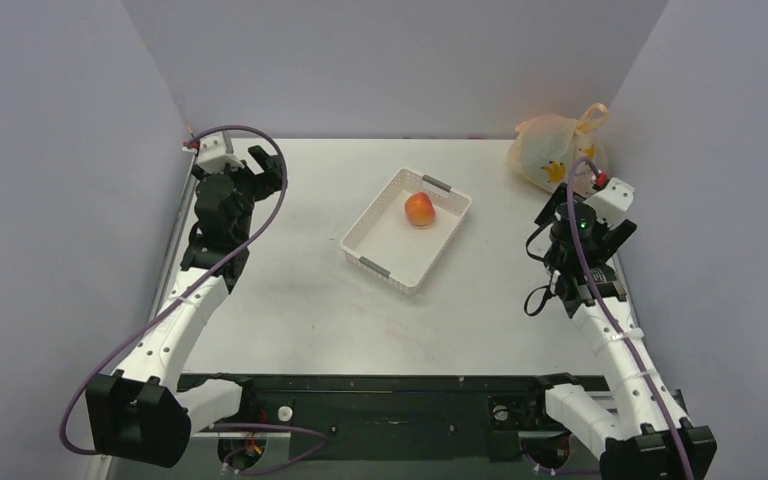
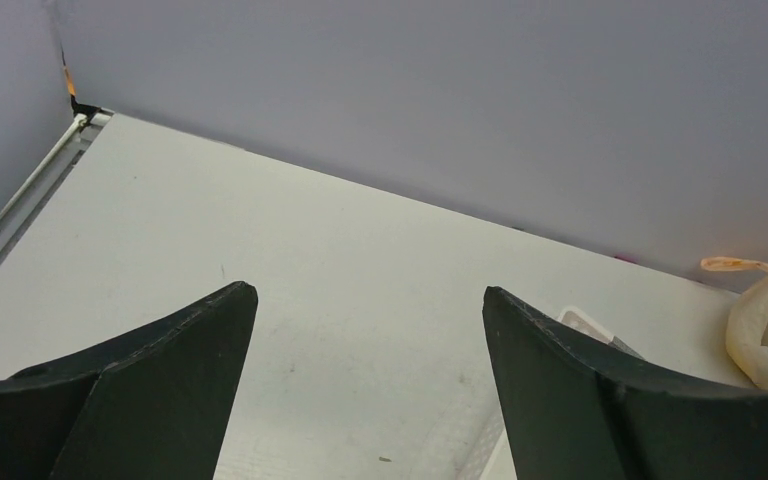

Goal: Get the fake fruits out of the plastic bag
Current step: Move the bin to the center of the board.

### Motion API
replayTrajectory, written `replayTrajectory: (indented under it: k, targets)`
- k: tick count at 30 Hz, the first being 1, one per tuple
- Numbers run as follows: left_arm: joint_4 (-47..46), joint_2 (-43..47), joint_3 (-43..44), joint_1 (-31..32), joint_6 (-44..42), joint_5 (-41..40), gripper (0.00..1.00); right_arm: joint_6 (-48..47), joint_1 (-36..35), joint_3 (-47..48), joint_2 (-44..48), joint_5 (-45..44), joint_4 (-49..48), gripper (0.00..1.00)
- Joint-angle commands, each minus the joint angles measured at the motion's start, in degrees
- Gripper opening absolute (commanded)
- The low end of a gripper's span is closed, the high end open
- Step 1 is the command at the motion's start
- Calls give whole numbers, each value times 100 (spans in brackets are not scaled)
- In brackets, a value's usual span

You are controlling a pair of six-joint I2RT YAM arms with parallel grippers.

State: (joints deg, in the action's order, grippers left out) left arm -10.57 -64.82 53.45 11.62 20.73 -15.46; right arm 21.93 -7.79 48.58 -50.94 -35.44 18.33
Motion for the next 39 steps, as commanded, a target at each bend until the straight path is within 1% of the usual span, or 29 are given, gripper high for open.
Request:
replayTrajectory:
  k: [1, 2, 3, 4, 5, 6, 8, 11, 13, 16, 18, 21, 23, 27, 31, 34, 37, 39]
  targets:
    - [-223, -7, 192, -55, -45, 537, 82, 540, 233, 257, -627, 447, -627, 100]
    - [-221, 34, 164, -68, -4, 811, 82, 753, 282, 279, -715, 637, -624, 100]
    - [-183, 54, 169, -82, 3, 941, 82, 849, 347, 263, -847, 1097, -612, 100]
    - [-143, 107, 197, -77, -27, 1228, 82, 980, 348, 203, -892, 1384, -769, 100]
    - [-124, 130, 203, -58, -35, 1352, 82, 1054, 329, 20, -947, 1877, -897, 100]
    - [-167, 159, 173, -56, -41, 1737, 82, 1249, 317, -77, -976, 2292, -1137, 100]
    - [-384, 140, 100, -61, -1, 2214, 82, 1577, 302, -283, -1100, 2857, -1387, 99]
    - [-453, 24, 138, -95, 254, 2590, 82, 1942, 14, -589, -1347, 3230, -1792, 96]
    - [-399, -36, 211, -108, 357, 2899, 82, 2153, -296, -850, -1475, 3192, -2175, 96]
    - [-566, -59, 115, -131, 439, 2968, 82, 2648, -601, -1103, -1918, 3416, -2904, 94]
    - [-637, -111, 98, -215, 535, 3035, 82, 2856, -853, -1110, -2115, 3427, -3192, 93]
    - [-594, -129, 167, -364, 670, 3225, 82, 3112, -1223, -1193, -2281, 3101, -3564, 93]
    - [-773, -126, 69, -405, 680, 3226, 82, 3319, -1379, -1206, -2487, 3020, -3939, 92]
    - [-721, -140, 68, -407, 497, 3165, 82, 3550, -1823, -1065, -2973, 2727, -4378, 92]
    - [-821, -205, 61, -505, 629, 3242, 82, 3797, -2152, -661, -3677, 2692, -4740, 91]
    - [-810, -238, 76, -547, 648, 3297, 82, 3753, -2474, -47, -4246, 2558, -4714, 90]
    - [-835, -200, 90, -558, 687, 3368, 82, 3965, -2842, 441, -4767, 2371, -4907, 90]
    - [-910, -182, 34, -558, 666, 3325, 82, 4134, -3031, 1020, -5384, 2288, -4994, 90]
